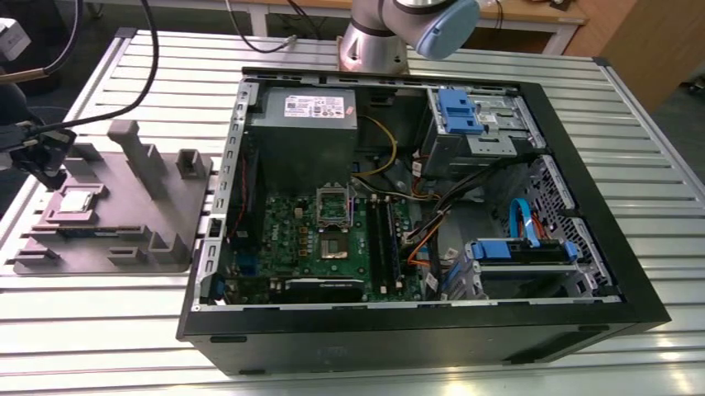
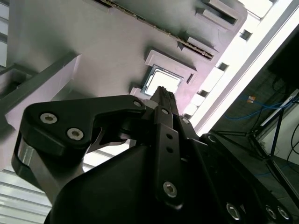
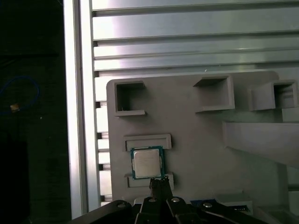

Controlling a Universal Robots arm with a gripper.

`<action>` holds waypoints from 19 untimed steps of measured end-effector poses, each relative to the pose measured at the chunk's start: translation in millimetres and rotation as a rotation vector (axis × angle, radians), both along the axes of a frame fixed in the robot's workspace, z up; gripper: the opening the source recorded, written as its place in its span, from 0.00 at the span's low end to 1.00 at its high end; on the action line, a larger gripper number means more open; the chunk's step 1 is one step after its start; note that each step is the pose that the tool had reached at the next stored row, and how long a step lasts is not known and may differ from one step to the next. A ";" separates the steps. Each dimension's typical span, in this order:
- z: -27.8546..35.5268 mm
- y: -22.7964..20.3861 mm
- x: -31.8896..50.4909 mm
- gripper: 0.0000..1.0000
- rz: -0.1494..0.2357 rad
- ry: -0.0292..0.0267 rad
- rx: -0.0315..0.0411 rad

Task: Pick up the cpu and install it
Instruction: 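Reach for the cpu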

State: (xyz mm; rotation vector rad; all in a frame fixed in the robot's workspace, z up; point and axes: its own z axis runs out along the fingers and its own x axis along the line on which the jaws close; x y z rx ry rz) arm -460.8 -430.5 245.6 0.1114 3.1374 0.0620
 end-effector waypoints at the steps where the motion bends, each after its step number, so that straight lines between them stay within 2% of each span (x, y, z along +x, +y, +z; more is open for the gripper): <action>1: -0.7 0.0 -0.3 0.10 0.000 0.0000 0.0000; 13: -8.8 -0.1 -5.5 0.10 0.000 0.0000 0.0001; 19: -15.7 -0.1 -5.6 0.10 0.001 0.0000 0.0003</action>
